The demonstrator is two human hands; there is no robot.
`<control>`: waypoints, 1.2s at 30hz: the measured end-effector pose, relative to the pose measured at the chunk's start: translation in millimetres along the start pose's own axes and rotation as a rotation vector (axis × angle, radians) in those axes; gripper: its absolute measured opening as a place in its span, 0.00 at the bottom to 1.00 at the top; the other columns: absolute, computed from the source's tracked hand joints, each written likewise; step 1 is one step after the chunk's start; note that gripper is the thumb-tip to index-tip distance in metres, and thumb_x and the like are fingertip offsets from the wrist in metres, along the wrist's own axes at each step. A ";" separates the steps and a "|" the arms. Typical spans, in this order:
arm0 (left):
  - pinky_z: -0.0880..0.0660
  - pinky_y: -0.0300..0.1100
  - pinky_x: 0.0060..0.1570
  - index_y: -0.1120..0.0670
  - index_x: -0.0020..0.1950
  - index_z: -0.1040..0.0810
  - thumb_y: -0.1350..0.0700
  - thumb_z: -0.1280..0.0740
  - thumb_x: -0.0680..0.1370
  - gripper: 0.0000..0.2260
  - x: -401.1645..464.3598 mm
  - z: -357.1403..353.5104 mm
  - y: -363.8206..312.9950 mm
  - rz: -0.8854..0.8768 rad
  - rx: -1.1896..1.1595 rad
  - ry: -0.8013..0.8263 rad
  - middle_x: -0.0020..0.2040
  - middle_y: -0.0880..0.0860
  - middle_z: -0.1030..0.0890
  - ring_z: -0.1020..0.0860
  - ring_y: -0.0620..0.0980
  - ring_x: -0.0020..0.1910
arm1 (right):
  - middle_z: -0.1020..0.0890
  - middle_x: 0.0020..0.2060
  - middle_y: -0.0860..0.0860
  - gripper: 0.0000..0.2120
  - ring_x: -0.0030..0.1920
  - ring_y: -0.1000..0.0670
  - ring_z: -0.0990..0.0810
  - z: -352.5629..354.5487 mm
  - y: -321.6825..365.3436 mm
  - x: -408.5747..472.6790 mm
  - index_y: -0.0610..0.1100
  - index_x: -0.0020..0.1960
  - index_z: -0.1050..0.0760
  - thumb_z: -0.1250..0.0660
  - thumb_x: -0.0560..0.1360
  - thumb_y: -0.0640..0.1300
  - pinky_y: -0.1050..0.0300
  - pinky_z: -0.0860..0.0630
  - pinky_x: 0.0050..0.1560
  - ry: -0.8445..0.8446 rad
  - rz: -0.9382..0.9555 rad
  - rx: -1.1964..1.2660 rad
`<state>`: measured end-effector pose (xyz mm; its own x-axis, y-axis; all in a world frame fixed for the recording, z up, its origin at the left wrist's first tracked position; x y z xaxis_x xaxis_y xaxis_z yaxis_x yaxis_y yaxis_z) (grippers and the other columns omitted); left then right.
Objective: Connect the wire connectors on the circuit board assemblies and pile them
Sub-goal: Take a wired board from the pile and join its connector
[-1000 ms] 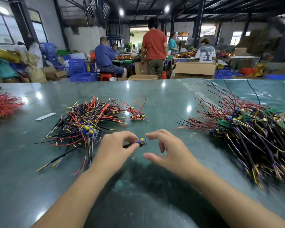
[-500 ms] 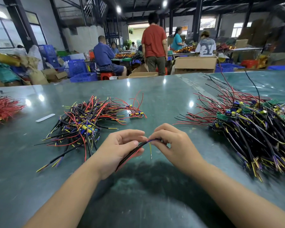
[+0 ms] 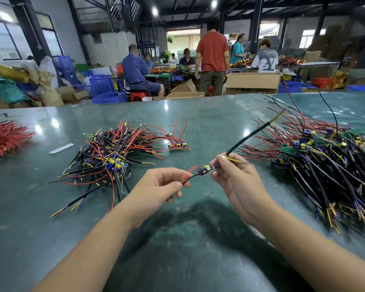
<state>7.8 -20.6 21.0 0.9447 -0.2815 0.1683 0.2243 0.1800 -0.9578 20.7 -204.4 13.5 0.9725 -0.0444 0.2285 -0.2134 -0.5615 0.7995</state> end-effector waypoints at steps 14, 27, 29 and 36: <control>0.42 0.43 0.29 0.54 0.37 0.21 0.43 0.42 0.77 0.19 0.9 -12.1 -3.1 -0.194 0.240 -0.266 0.27 0.50 0.36 0.40 0.46 0.27 | 0.22 0.34 0.51 0.06 0.35 0.51 0.26 -12.7 -2.5 -15.2 0.44 0.41 0.28 0.30 0.72 0.40 0.63 0.30 0.36 0.224 0.202 -0.512; 0.42 0.29 0.22 0.58 0.35 0.19 0.57 0.41 0.81 0.17 9.1 -0.3 -6.2 -0.078 -0.067 -0.332 0.20 0.47 0.34 0.38 0.40 0.20 | 0.16 0.39 0.48 0.09 0.41 0.53 0.18 -13.3 3.2 -12.4 0.44 0.37 0.25 0.26 0.63 0.37 0.65 0.23 0.45 0.222 0.154 -0.249; 0.42 0.29 0.21 0.57 0.36 0.19 0.57 0.40 0.81 0.17 10.6 3.7 -4.1 -0.056 -0.100 -0.337 0.20 0.47 0.33 0.38 0.41 0.21 | 0.15 0.42 0.47 0.08 0.42 0.52 0.18 -9.8 3.9 -9.4 0.49 0.36 0.23 0.25 0.62 0.41 0.62 0.22 0.48 0.216 0.150 -0.216; 0.43 0.30 0.21 0.59 0.40 0.18 0.60 0.37 0.79 0.11 12.2 19.6 1.5 -0.059 -0.191 -0.314 0.26 0.49 0.26 0.40 0.41 0.20 | 0.15 0.41 0.49 0.09 0.42 0.53 0.17 6.8 11.7 2.3 0.48 0.37 0.24 0.25 0.62 0.39 0.64 0.23 0.48 0.187 0.163 -0.276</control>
<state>24.4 -5.3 26.2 0.9656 0.0225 0.2592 0.2595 -0.0151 -0.9656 21.1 -216.7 19.6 0.8954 0.0511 0.4422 -0.4059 -0.3143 0.8582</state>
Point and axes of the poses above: each hand's wrist, its own x-axis towards the middle knuckle, its own z-axis out of the back of the hand, y = z × x, the point moved 1 cm from there along x, towards the middle knuckle
